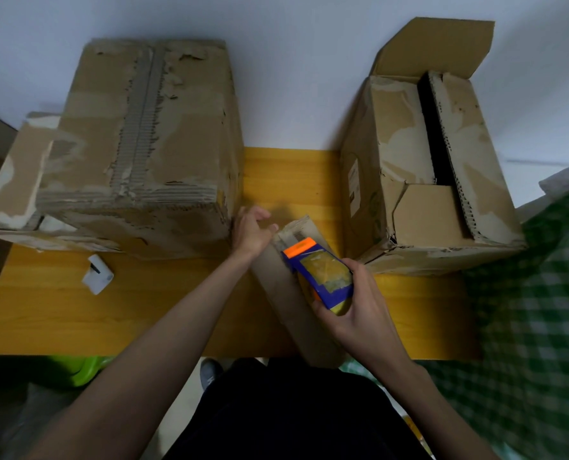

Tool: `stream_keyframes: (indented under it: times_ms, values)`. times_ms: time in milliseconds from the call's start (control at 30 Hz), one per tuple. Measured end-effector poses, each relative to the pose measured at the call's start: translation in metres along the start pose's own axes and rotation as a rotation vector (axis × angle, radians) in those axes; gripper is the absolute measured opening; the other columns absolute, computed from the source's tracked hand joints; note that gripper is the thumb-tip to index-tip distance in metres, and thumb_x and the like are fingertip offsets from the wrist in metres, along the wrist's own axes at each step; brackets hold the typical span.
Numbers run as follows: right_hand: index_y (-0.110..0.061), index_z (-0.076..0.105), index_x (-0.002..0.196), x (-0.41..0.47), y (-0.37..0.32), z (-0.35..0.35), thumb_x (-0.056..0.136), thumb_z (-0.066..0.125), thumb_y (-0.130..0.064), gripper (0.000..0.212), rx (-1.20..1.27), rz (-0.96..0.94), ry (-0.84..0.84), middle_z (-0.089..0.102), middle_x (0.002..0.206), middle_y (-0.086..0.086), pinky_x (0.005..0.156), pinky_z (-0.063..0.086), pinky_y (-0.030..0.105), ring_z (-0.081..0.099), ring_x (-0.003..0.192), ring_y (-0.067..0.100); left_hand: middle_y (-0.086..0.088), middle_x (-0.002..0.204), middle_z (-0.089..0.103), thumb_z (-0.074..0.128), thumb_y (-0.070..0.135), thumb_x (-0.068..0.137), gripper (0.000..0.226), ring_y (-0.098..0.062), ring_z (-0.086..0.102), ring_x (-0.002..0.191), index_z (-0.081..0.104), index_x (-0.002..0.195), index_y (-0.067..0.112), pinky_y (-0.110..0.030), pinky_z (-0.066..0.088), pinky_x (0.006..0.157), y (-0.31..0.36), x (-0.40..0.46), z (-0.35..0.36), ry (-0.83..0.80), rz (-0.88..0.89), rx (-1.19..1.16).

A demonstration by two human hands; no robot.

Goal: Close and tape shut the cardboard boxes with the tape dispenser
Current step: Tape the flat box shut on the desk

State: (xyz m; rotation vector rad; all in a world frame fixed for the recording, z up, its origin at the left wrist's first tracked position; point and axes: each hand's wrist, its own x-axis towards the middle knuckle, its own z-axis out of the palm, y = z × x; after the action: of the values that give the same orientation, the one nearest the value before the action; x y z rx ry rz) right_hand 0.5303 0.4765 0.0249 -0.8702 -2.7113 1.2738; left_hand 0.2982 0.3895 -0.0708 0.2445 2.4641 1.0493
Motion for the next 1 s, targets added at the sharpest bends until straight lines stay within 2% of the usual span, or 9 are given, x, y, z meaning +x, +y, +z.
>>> stream_keyframes:
  times_ms: [67, 133, 200, 267, 367, 467, 633, 833, 1000]
  values:
    - [-0.025, 0.035, 0.145, 0.0, 0.001, 0.0, 0.082, 0.079, -0.039, 0.078, 0.0, -0.005, 0.007, 0.046, 0.133, -0.009, 0.079, 0.038, 0.003, 0.044, 0.117, 0.001, 0.003, 0.095, 0.055, 0.077, 0.013, 0.086, 0.011, -0.026, 0.06, 0.112, 0.069, 0.09, 0.019, -0.036, 0.045, 0.1, -0.001, -0.002, -0.001, 0.024, 0.077, -0.002]
    - [-0.024, 0.036, 0.145, 0.001, 0.001, 0.0, 0.081, 0.08, -0.039, 0.079, 0.003, 0.0, 0.005, 0.046, 0.133, -0.009, 0.079, 0.037, 0.001, 0.044, 0.117, 0.001, 0.011, 0.084, 0.057, 0.074, 0.01, 0.087, 0.007, -0.024, 0.063, 0.104, 0.075, 0.086, 0.017, -0.037, 0.047, 0.098, -0.002, -0.005, 0.001, 0.014, 0.13, -0.009]
    - [-0.024, 0.035, 0.145, 0.001, 0.002, 0.0, 0.081, 0.08, -0.039, 0.079, 0.005, 0.008, 0.001, 0.045, 0.134, -0.009, 0.079, 0.037, 0.0, 0.044, 0.118, 0.002, 0.006, 0.087, 0.069, 0.07, 0.013, 0.092, 0.008, -0.02, 0.064, 0.1, 0.078, 0.09, 0.013, -0.038, 0.05, 0.094, -0.003, -0.008, 0.002, -0.001, 0.149, -0.023]
    - [-0.024, 0.036, 0.145, 0.002, 0.002, 0.0, 0.081, 0.08, -0.039, 0.079, 0.009, 0.015, -0.003, 0.045, 0.133, -0.009, 0.079, 0.037, 0.0, 0.044, 0.119, 0.003, -0.006, 0.089, 0.074, 0.068, 0.022, 0.095, 0.017, -0.019, 0.066, 0.086, 0.079, 0.09, 0.009, -0.038, 0.052, 0.08, -0.004, -0.011, 0.003, -0.015, 0.163, -0.03]
    - [-0.023, 0.037, 0.144, 0.003, 0.004, -0.001, 0.08, 0.081, -0.037, 0.079, 0.031, 0.013, 0.004, 0.047, 0.132, -0.008, 0.084, 0.04, 0.007, 0.046, 0.12, 0.006, 0.001, 0.082, 0.07, 0.074, 0.033, 0.089, 0.023, -0.013, 0.063, 0.075, 0.08, 0.093, 0.011, -0.029, 0.045, 0.065, -0.007, -0.012, 0.002, -0.032, 0.187, -0.037]
    - [-0.025, 0.037, 0.143, 0.005, 0.004, 0.0, 0.079, 0.082, -0.035, 0.079, 0.056, 0.023, 0.003, 0.047, 0.131, -0.009, 0.09, 0.047, 0.019, 0.047, 0.12, 0.006, 0.005, 0.081, 0.069, 0.08, 0.031, 0.084, 0.023, -0.006, 0.061, 0.073, 0.081, 0.095, 0.011, -0.019, 0.042, 0.064, -0.011, -0.01, 0.002, -0.037, 0.196, -0.056]
    - [-0.025, 0.038, 0.14, 0.013, 0.0, 0.002, 0.078, 0.083, -0.032, 0.077, 0.086, 0.02, 0.009, 0.048, 0.126, -0.009, 0.082, 0.043, 0.011, 0.049, 0.115, 0.004, -0.002, 0.08, 0.072, 0.078, 0.034, 0.084, 0.024, -0.018, 0.065, 0.077, 0.082, 0.091, 0.011, -0.034, 0.05, 0.07, -0.008, -0.003, 0.005, -0.037, 0.2, -0.068]
    - [-0.026, 0.038, 0.139, 0.04, -0.005, -0.002, 0.07, 0.084, -0.027, 0.083, 0.108, 0.022, 0.045, 0.052, 0.128, -0.005, 0.089, 0.054, 0.035, 0.056, 0.115, 0.012, -0.014, 0.077, 0.071, 0.064, 0.044, 0.074, 0.037, -0.03, 0.064, 0.078, 0.081, 0.08, 0.012, -0.037, 0.047, 0.07, 0.014, 0.034, 0.009, -0.006, 0.225, -0.041]
    - [-0.027, 0.036, 0.141, 0.051, -0.002, -0.006, 0.068, 0.086, -0.022, 0.088, 0.185, 0.047, 0.041, 0.052, 0.13, -0.009, 0.092, 0.053, 0.031, 0.055, 0.116, 0.007, -0.004, 0.07, 0.067, 0.072, 0.039, 0.08, 0.032, -0.022, 0.058, 0.074, 0.079, 0.078, 0.008, -0.036, 0.045, 0.071, 0.025, 0.048, 0.012, -0.025, 0.348, -0.015]
